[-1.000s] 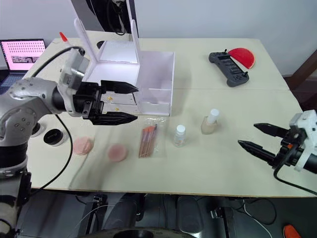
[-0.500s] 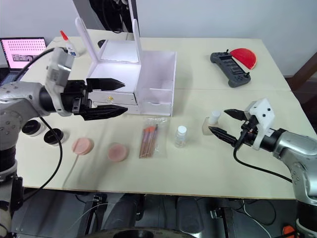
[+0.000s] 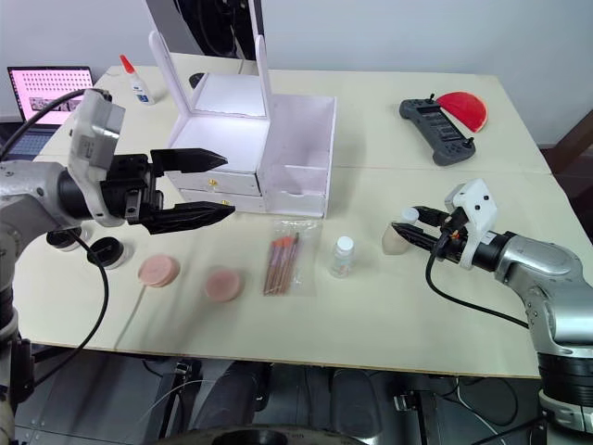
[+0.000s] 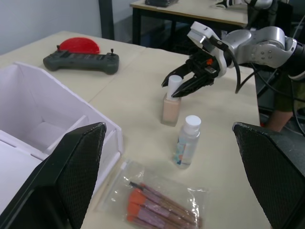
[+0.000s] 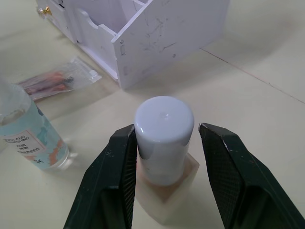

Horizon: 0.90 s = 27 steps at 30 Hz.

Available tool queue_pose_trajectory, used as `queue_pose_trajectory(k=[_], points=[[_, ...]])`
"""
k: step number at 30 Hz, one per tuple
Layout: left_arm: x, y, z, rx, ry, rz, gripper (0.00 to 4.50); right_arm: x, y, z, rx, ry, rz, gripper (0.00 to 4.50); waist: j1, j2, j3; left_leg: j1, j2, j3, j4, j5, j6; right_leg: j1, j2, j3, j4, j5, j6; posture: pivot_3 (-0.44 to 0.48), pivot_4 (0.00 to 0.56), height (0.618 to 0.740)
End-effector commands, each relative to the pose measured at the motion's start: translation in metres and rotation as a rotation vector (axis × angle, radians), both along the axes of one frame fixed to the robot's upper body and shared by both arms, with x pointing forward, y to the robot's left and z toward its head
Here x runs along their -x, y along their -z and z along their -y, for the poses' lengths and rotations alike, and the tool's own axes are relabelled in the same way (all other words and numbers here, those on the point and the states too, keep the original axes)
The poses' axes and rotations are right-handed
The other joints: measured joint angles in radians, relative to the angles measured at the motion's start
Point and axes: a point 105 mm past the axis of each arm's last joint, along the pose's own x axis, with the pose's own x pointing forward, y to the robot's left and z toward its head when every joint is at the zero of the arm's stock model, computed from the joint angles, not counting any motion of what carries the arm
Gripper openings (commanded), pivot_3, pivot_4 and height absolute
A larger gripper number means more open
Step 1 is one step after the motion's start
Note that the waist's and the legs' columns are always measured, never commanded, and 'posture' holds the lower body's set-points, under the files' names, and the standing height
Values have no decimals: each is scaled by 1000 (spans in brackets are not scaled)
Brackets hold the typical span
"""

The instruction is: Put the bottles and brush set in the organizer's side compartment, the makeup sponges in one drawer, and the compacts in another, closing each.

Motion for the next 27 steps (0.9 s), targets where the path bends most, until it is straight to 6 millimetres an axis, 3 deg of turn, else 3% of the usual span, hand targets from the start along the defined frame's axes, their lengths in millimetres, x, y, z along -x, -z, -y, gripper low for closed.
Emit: queue_pose_trajectory(k=[1,3,4,11,14,20,24,27], points=[[3,-8,-2,-5,0,49,4500,3,-12,-3,1,-14,41,1622,-1,0,0,0,0,0,0,0,0,0,0,0,0,0,0,0,150,740],[3,-8,-2,-6,-1,50,4500,3,-15,-5,-12,-18,46,862,-1,0,0,0,0,0,0,0,0,0,0,0,0,0,0,0,150,740],[2,-8,-3,-7,-2,50,4500,4,-17,-7,-17,-32,46,768,0,0,0,0,0,0,0,0,0,0,0,0,0,0,0,0,150,740],[-3,-8,-14,-5,-60,56,4500,2,-44,-12,-42,-96,70,768,-4,0,0,0,0,0,0,0,0,0,0,0,-1,0,0,0,150,740],[-7,1,-37,-7,-177,50,4500,-9,-88,-31,-55,-183,139,768,-15,2,1,0,0,1,-1,0,1,-1,0,0,-2,1,-1,0,150,740],[-1,16,-63,6,-343,61,4500,-34,-147,-79,-144,-246,274,768,-29,0,1,-1,5,1,-7,-1,1,-3,3,-2,-6,2,-4,0,150,740],[7,20,-70,28,-427,78,4500,-47,-158,-113,-62,-257,308,768,-25,0,1,-3,5,2,-13,0,1,-8,3,-1,-9,3,-3,0,150,740],[15,21,-71,44,-459,87,4500,-49,-148,-127,-52,-263,180,768,-20,0,1,-9,5,0,-14,0,1,-14,3,-2,-8,5,0,0,150,740]])
